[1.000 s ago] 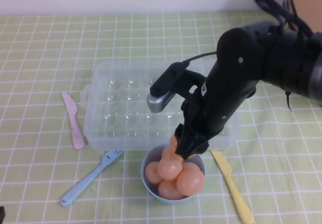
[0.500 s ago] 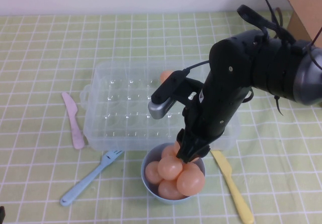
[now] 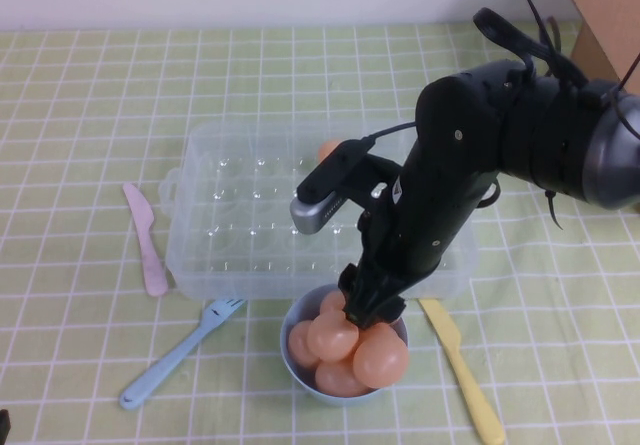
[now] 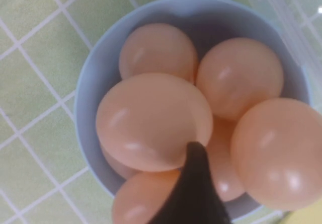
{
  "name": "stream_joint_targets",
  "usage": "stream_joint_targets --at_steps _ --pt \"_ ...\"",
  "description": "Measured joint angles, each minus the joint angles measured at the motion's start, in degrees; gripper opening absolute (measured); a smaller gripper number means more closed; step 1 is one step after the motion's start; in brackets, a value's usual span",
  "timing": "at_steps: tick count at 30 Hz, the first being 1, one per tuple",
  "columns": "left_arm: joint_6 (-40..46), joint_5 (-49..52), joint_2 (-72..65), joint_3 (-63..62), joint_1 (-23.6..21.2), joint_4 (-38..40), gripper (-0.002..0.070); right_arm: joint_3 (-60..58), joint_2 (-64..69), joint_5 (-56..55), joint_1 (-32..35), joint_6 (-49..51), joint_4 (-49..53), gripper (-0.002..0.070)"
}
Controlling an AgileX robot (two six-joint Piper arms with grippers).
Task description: Take an egg out of the egg box
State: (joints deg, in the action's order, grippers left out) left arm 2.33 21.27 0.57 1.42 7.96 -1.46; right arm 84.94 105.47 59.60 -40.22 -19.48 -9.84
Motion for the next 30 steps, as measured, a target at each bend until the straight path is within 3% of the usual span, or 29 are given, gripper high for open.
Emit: stream_joint_targets --at_steps 3,6,9,11,14,18,27,30 --pt "0.0 0.0 0.0 0.0 0.0 0.0 -0.0005 0.0 0.0 0.8 0.0 0.0 0.0 0.0499" --pt "0.0 0.0 0.0 0.0 0.0 0.0 -0.0005 0.0 -0.8 1.3 0.0 0.3 0.0 0.0436" --pt "0.0 0.0 0.0 0.0 0.0 0.0 -0.0005 0.0 -3.7 1.0 0.0 0.7 -0.5 0.0283" --pt "0.0 0.0 0.0 0.0 0.0 0.0 -0.0005 0.0 -7.6 -0.2 0.0 0.9 -1.5 0.0132" --pt "0.0 0.0 0.0 0.0 0.0 0.0 -0.0005 -0.5 -14.9 -3.2 0.0 1.0 -3.3 0.0029" --pt "0.0 0.0 0.0 0.0 0.0 0.0 -0.0005 -6.6 -27.1 -10.5 0.0 1.0 -5.0 -0.0007" --pt "0.0 0.0 0.0 0.0 0.0 0.0 -0.0005 -32.5 -52.0 -32.6 0.0 1.2 -8.8 -0.0015" --pt "0.0 0.0 0.0 0.0 0.0 0.0 -0.0005 -37.3 -56.6 -35.4 0.0 1.2 -9.7 -0.0016"
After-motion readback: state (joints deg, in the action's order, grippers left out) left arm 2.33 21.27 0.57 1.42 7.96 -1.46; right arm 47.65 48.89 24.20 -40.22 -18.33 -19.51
